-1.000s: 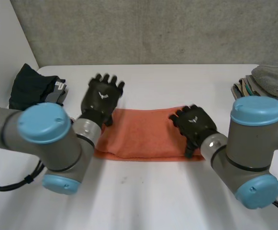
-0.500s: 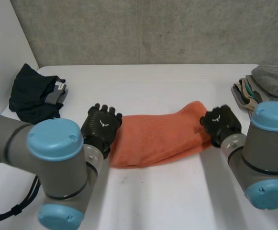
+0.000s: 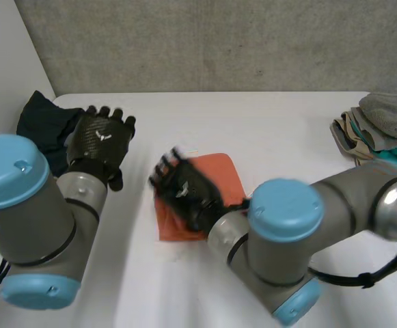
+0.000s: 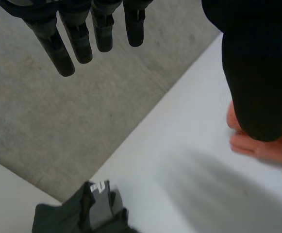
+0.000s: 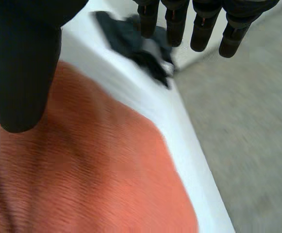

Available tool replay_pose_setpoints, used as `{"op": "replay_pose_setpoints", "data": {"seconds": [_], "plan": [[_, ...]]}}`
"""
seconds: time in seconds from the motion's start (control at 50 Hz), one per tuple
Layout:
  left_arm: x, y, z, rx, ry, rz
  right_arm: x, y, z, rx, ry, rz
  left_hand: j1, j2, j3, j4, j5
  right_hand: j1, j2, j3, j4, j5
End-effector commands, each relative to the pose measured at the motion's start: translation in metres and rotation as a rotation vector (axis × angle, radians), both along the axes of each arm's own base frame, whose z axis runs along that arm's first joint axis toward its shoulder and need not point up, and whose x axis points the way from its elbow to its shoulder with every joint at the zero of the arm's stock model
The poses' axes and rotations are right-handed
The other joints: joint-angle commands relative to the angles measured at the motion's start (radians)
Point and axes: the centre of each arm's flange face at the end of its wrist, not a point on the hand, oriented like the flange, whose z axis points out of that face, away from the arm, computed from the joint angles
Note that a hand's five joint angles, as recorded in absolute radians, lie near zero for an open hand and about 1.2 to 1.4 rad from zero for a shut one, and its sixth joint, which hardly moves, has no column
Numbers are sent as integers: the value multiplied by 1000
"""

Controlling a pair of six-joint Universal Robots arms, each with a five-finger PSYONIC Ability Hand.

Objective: Fold the laundry.

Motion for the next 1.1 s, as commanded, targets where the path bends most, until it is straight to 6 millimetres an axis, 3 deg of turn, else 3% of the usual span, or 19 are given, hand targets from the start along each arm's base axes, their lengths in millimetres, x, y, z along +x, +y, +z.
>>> {"op": "replay_pose_setpoints", "data": {"seconds": [0.02, 0.14, 0.24, 0.34, 0.42, 0.7, 0.78, 0.86, 0.94, 1.0, 1.1], "plan": [[-35, -16, 9, -41, 129, -95, -50, -53, 64, 303, -374, -261, 3, -13, -21, -12, -25, -58, -44, -43, -45, -47], [-79, -11, -5, 15, 209, -279, -73, -77, 65, 453, -407, -368, 32, 16, 8, 17, 5, -58, -44, -43, -45, -47], [-96, -15, -27, 92, 211, -310, -84, -100, 38, 561, -342, -466, 38, 22, 14, 23, 10, -58, -44, -43, -45, -47], [-95, -14, -53, 225, 127, -269, -80, -111, 17, 664, -309, -491, 41, 25, 17, 26, 13, -58, -44, -43, -45, -47], [-80, -13, -68, 320, 45, -162, -70, -108, 1, 752, -271, -429, 38, 22, 14, 23, 10, -58, -44, -43, -45, -47], [-54, -7, -89, 296, -328, -64, -50, -101, -29, 737, -148, -356, 35, 19, 11, 20, 8, -58, -44, -43, -45, -47], [-57, -8, -83, 269, -309, -66, -55, -104, -23, 606, -73, -411, 32, 16, 8, 17, 5, -58, -44, -43, -45, -47], [-63, -5, -71, 227, -276, -82, -59, -105, 1, 480, -40, -424, 26, 10, 2, 11, -1, -58, -44, -43, -45, -47], [-67, -2, -28, 121, -186, -94, -53, -89, 42, 346, -111, -380, 21, 5, -3, 5, -7, -58, -44, -43, -45, -47], [-67, -1, -2, 65, -108, -106, -52, -76, 54, 285, -167, -347, 15, -1, -9, -1, -13, -58, -44, -43, -45, -47], [-62, 5, 22, 53, 10, -156, -57, -51, 45, 272, -163, -310, 15, -1, -9, -1, -13, -58, -44, -43, -45, -47]]}}
